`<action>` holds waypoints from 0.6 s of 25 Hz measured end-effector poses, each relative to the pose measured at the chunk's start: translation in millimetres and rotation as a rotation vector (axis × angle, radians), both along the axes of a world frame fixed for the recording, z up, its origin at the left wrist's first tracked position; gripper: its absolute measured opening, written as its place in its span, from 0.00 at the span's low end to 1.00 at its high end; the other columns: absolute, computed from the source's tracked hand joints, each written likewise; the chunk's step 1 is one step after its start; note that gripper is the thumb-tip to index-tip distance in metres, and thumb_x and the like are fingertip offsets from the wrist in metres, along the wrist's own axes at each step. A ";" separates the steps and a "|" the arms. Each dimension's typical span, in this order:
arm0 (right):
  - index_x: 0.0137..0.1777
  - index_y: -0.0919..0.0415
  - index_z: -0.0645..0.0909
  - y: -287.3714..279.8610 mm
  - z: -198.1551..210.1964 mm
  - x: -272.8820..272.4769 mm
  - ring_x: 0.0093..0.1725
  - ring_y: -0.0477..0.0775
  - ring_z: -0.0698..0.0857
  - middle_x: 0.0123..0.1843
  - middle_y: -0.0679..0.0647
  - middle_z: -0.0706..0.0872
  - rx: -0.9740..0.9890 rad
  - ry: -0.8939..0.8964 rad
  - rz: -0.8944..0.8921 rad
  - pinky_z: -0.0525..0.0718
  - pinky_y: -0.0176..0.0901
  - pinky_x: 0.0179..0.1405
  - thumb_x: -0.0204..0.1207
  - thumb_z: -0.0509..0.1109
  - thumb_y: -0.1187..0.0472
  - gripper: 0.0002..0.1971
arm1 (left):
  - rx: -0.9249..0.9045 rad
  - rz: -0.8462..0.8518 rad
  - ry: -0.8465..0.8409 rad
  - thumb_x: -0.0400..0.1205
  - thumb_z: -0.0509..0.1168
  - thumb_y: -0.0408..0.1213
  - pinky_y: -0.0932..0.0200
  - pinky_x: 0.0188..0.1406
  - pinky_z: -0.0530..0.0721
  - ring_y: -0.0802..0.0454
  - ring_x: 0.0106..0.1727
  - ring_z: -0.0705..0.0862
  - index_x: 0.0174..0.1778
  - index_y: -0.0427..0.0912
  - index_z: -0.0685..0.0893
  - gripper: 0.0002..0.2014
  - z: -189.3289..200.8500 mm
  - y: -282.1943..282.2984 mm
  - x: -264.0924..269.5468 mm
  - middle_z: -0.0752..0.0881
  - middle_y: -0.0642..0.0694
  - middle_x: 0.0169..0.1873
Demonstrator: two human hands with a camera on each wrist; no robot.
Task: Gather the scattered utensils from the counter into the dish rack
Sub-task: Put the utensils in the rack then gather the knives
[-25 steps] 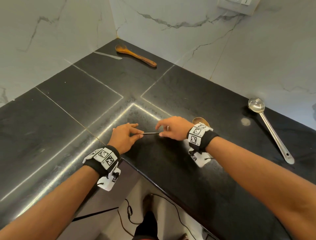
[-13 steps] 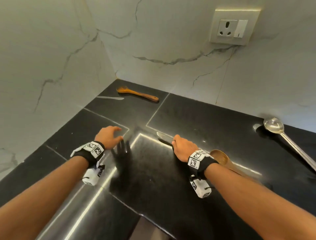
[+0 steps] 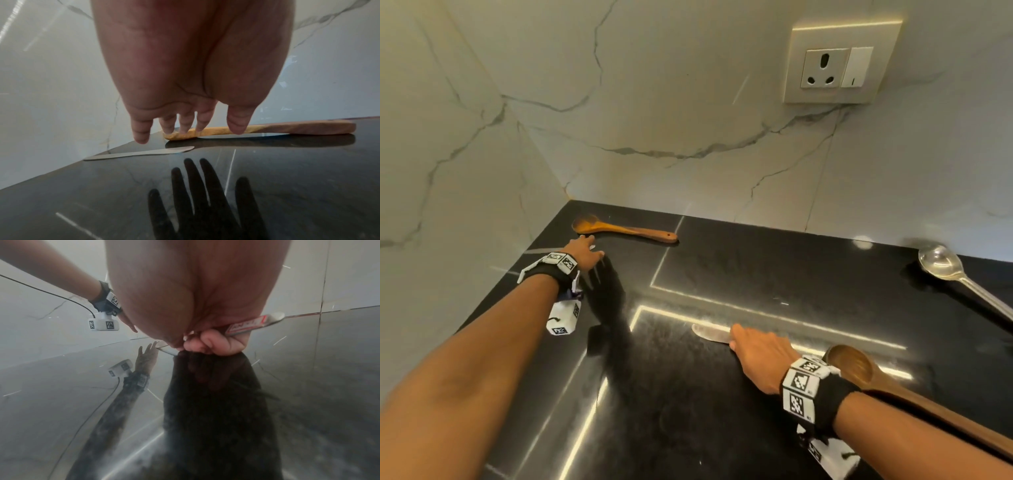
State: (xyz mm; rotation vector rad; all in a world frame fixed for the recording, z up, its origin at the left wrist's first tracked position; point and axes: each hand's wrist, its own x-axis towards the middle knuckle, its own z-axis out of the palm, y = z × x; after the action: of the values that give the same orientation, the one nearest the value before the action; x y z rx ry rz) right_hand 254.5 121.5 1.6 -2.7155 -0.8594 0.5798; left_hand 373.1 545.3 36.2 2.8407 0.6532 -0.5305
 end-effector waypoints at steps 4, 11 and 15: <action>0.60 0.53 0.69 0.3 4.4 1.4 0.45 0.57 0.83 0.51 0.54 0.84 0.000 0.005 0.007 0.83 0.55 0.49 0.90 0.47 0.49 0.13 | 0.059 -0.015 0.118 0.86 0.51 0.61 0.32 0.82 0.59 0.30 0.85 0.56 0.85 0.38 0.58 0.38 -26.4 4.7 20.3 0.57 0.35 0.85; 0.53 0.49 0.63 1.1 5.7 2.4 0.42 0.55 0.79 0.46 0.50 0.77 -0.008 0.048 0.028 0.76 0.49 0.44 0.90 0.47 0.48 0.08 | 0.044 -0.196 0.022 0.81 0.54 0.67 0.36 0.74 0.71 0.33 0.73 0.75 0.73 0.37 0.73 0.37 -9.6 -94.6 -63.4 0.71 0.33 0.76; 0.51 0.52 0.62 5.4 7.1 6.9 0.53 0.64 0.85 0.55 0.57 0.85 -0.052 0.061 0.054 0.76 0.52 0.47 0.89 0.48 0.48 0.09 | -0.023 -0.404 -0.008 0.80 0.60 0.59 0.39 0.70 0.77 0.33 0.72 0.76 0.75 0.39 0.70 0.33 -10.1 -165.1 -151.0 0.74 0.36 0.74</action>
State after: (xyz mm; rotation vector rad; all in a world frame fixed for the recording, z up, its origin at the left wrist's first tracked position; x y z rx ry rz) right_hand 261.4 126.9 8.6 -2.7130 -0.9168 0.7020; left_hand 222.2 380.2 26.1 2.9583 0.0632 -0.5780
